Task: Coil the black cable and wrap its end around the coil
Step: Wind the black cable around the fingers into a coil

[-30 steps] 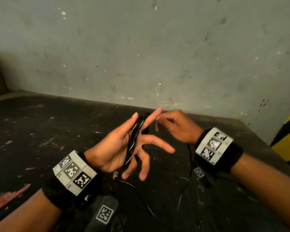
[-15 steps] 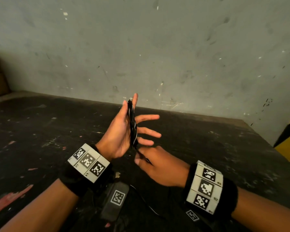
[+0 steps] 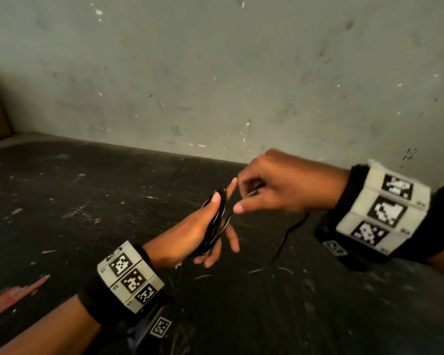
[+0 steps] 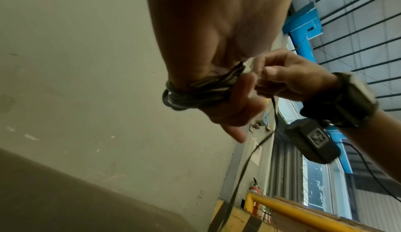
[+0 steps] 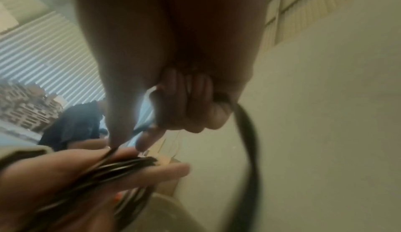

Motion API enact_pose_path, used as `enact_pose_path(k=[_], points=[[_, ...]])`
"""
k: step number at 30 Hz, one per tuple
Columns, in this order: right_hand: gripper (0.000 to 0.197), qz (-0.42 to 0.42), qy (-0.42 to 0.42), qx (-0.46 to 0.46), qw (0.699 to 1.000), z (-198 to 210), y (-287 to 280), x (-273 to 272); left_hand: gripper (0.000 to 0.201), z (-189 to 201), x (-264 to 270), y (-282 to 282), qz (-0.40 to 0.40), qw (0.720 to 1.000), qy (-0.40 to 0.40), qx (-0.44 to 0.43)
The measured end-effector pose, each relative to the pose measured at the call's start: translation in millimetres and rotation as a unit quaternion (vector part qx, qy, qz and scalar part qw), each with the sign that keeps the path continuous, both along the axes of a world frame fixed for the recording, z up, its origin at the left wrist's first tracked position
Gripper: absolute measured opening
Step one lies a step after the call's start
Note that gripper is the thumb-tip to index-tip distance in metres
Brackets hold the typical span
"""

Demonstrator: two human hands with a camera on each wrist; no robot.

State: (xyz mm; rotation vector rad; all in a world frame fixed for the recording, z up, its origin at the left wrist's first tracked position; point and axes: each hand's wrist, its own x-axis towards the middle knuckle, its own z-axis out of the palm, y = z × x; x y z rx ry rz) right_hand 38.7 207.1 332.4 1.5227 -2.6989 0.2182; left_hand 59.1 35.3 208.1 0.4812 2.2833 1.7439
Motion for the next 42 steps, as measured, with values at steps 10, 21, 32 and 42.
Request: enact_pose_path(k=[10,21,32,42], points=[[0.023,0.035,0.021,-0.056,0.998,26,15,-36,0.053,13,24,6,-0.115,0.993,-0.002,0.039],[0.026,0.002,-0.121,-0.197,0.973,-85,0,-41,0.051,53,15,7,-0.180,0.924,-0.039,0.337],[0.021,-0.004,-0.100,-0.129,0.987,-100,-27,-2,0.049,59,-13,-2,0.000,0.942,0.031,0.334],[0.020,0.019,-0.089,0.012,0.996,-59,-22,21,0.048,30,-12,-2,0.112,0.984,0.126,0.052]])
